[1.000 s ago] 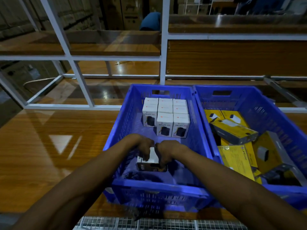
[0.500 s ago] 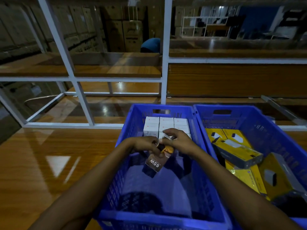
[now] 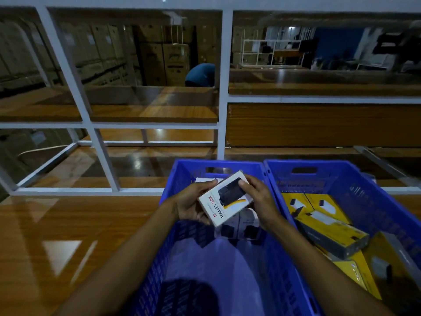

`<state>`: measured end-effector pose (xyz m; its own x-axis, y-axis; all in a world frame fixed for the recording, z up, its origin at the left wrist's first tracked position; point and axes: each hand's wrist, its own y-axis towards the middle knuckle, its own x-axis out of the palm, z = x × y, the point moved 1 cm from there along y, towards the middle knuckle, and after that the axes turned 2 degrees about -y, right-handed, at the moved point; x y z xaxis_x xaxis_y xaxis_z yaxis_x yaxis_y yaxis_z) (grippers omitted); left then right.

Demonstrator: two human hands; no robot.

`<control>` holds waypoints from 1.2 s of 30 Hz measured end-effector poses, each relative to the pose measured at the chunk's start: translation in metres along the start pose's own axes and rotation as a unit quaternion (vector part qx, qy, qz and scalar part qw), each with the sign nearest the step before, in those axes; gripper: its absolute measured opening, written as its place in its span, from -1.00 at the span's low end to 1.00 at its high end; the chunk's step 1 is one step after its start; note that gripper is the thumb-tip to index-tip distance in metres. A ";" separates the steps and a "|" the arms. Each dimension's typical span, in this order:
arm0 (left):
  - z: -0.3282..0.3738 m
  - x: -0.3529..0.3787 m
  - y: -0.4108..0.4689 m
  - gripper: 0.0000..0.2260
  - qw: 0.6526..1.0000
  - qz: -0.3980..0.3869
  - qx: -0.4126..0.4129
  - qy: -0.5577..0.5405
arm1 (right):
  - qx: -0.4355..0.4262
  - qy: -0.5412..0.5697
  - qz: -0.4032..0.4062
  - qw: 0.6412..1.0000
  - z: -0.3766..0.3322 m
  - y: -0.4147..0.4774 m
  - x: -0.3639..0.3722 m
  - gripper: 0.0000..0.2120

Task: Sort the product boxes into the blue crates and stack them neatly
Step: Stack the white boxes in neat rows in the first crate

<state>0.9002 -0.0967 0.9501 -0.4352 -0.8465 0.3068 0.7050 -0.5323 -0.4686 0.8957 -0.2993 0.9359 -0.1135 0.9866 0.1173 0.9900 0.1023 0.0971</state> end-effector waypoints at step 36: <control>-0.017 0.031 0.013 -0.34 0.819 0.271 0.397 0.314 | 0.109 0.019 0.013 0.994 0.007 -0.004 0.000 -0.53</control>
<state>0.8862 -0.1304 0.9393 0.0354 -0.9279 -0.3712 0.9234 -0.1117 0.3673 0.8926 -0.2993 0.9286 -0.0867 0.9843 0.1537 0.9868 0.1061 -0.1224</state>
